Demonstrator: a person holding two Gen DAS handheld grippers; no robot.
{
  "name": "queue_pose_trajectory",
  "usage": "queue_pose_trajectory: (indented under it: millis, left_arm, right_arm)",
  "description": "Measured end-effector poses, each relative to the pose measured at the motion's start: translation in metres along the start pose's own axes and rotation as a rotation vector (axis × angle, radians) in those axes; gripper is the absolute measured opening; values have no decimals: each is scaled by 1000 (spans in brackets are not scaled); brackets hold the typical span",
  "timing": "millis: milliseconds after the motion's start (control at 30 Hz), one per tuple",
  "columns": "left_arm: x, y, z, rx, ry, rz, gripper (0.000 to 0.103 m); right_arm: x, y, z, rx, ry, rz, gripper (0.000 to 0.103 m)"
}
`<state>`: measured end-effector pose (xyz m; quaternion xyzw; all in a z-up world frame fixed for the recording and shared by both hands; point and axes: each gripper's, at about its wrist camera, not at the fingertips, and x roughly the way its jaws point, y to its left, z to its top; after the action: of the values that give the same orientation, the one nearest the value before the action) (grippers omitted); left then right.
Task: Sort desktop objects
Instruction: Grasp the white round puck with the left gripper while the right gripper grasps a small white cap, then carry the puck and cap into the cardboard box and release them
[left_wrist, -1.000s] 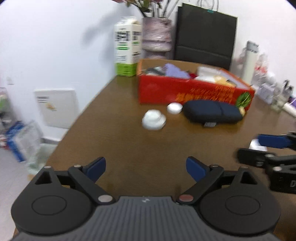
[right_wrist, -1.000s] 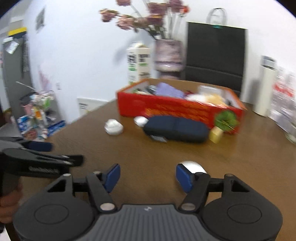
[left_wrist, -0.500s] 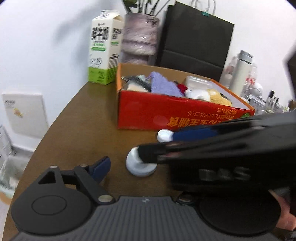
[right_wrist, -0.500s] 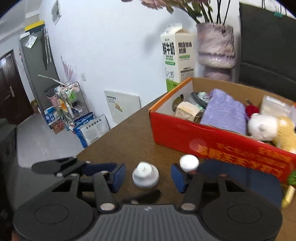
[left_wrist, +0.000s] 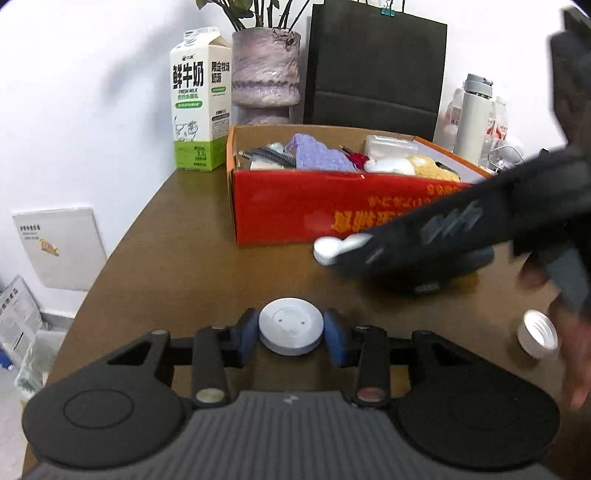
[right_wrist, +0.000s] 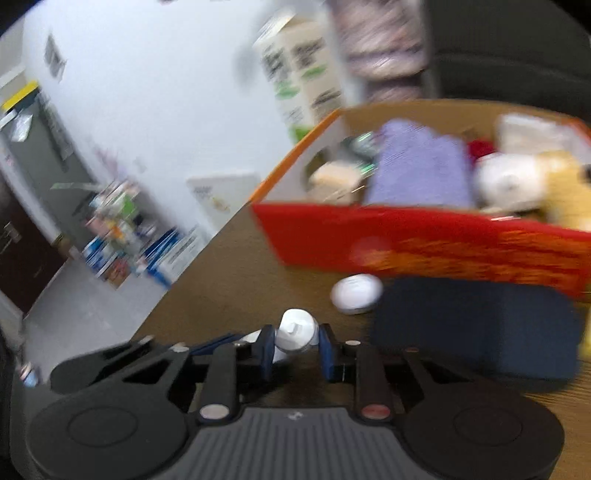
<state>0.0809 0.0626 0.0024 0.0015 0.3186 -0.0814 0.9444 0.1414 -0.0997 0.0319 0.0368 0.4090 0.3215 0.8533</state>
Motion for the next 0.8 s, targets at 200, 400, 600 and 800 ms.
queue_pose_trajectory:
  millis: [200, 400, 600, 800]
  left_arm:
    - [-52, -22, -17, -21, -45, 37, 40]
    - [-87, -45, -23, -72, -78, 85, 40]
    - [-124, -73, -22, -50, -138, 90, 40]
    - [-155, -100, -31, -55, -166, 127, 40]
  right_arm:
    - [-78, -14, -38, -34, -145, -160, 24]
    - [-130, -11, -96, -78, -215, -271, 24]
    - [-159, -17, -138, -78, -272, -324, 24]
    - [-192, -9, -152, -103, -362, -316, 24]
